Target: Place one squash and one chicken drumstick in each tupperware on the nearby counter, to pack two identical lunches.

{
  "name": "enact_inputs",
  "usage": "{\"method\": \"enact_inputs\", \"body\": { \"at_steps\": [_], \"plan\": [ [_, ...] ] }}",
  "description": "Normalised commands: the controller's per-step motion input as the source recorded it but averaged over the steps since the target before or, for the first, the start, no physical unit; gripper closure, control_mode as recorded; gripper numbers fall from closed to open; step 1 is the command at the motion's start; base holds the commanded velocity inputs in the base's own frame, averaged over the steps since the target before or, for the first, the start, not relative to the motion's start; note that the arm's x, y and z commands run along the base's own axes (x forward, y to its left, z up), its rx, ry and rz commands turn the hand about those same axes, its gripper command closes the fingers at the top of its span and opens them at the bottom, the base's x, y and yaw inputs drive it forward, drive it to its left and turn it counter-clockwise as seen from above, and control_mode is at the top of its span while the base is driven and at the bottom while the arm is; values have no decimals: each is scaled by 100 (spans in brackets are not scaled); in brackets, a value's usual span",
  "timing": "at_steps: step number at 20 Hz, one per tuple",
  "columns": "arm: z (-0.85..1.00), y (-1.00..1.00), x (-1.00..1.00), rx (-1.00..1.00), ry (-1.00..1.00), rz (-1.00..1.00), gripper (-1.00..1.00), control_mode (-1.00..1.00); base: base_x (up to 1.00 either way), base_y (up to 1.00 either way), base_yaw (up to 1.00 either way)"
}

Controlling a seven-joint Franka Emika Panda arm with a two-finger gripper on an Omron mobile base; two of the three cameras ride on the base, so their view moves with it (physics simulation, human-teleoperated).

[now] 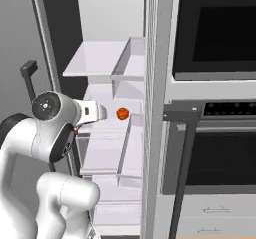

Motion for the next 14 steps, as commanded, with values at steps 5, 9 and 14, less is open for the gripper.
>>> {"method": "enact_inputs", "body": {
  "at_steps": [5,9,14],
  "plan": [
    [0,0,0,0,0,0,100,100,-100,-3,0],
    [0,0,0,0,0,0,100,100,-100,-61,-5],
    [0,0,0,0,0,0,100,100,-74,-100,-24]
  ]
}}
